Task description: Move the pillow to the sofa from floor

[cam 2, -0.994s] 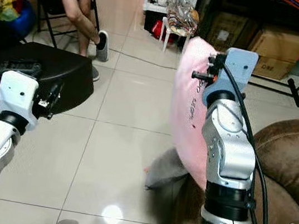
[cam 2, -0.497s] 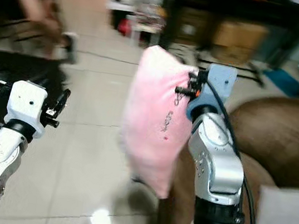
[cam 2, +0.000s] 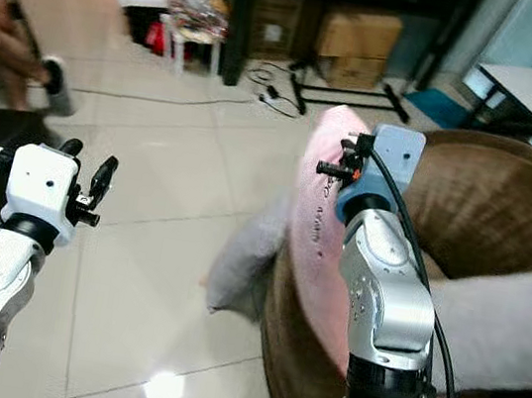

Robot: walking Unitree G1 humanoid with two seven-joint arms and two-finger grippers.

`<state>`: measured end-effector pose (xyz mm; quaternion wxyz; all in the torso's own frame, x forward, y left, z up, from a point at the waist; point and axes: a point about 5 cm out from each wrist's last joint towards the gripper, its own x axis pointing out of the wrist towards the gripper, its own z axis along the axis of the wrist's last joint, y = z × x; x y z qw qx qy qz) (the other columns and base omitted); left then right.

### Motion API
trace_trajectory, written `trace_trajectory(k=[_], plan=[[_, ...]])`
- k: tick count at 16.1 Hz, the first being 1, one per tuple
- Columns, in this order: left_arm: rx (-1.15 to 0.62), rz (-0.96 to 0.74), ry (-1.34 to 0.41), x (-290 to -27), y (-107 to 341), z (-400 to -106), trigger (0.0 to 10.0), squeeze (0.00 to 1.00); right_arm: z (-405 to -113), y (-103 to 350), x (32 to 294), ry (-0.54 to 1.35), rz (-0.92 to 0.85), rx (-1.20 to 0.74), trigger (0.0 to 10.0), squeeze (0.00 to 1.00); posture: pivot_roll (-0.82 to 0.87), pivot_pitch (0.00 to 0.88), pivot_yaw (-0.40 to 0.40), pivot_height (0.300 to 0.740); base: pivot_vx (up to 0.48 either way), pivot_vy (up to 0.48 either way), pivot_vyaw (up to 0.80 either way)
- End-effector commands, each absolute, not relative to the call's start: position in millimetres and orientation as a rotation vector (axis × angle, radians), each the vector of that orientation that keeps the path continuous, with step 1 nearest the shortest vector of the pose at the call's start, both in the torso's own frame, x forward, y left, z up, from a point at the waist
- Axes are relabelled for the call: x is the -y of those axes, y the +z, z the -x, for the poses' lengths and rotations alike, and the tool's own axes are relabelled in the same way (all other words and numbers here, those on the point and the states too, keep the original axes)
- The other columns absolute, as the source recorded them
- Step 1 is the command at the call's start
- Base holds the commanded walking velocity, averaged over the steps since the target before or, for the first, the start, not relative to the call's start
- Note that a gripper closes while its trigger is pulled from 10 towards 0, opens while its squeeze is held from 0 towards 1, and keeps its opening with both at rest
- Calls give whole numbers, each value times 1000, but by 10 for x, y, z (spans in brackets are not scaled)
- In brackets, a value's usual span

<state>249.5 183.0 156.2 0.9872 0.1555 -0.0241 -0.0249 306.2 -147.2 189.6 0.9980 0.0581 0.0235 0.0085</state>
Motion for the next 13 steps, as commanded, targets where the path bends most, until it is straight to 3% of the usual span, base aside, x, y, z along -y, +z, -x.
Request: trace_trajectory(k=[1,8,13], plan=[[39,-315,-41,-1848,1534,-2480,10000,0,-3040,1962,1486,21,-100,-11,10000,0,11,0,-86,740,0,0,-800],[59,-284,-48,-1873,1554,-2427,10000,0,-2988,1871,1413,74,-70,-32,10000,0,21,0,-85,740,0,0,-800],[65,-281,-58,-1891,1572,-2392,10000,0,-2970,1862,1374,84,-82,-25,10000,0,38,0,-72,740,271,0,-800]])
